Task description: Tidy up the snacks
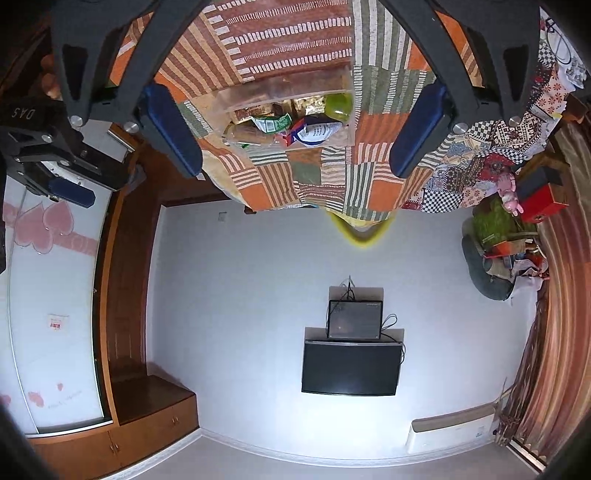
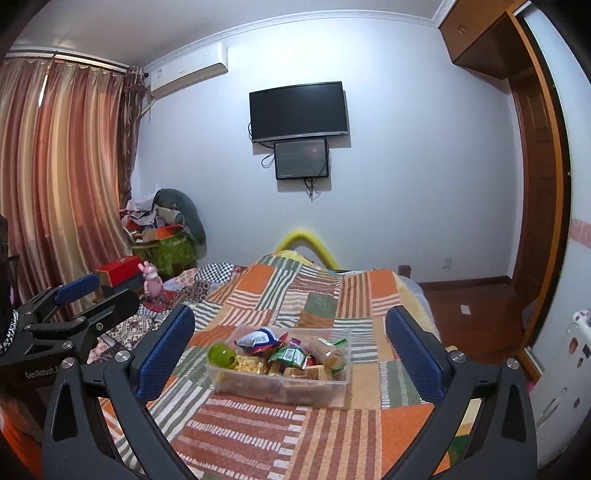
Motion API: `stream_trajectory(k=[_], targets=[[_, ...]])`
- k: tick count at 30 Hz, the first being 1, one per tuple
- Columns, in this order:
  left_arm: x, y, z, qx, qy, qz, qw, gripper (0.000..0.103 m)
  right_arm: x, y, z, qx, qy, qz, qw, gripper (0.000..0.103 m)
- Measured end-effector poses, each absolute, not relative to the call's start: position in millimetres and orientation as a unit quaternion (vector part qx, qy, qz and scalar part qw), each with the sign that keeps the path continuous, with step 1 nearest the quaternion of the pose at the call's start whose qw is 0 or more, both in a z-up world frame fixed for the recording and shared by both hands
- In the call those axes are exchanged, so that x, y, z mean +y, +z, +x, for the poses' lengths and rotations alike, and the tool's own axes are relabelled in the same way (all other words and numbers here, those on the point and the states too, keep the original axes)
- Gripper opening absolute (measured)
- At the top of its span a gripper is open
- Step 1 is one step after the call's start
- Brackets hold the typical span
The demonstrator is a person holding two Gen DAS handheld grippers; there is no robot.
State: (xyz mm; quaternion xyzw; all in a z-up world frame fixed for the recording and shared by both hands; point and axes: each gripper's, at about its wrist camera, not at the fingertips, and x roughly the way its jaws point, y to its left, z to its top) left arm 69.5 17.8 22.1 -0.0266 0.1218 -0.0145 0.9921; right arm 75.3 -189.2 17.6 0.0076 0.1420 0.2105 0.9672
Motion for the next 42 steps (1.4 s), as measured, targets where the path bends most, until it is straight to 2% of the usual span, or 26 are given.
stream_trajectory(k=[42], targets=[[9.2, 21.8, 66.9, 0.119, -0.019, -0.021, 0.992, 0.103, -193.4, 21.5, 70.1, 0.144, 0.204, 0.016, 0.968, 0.103]])
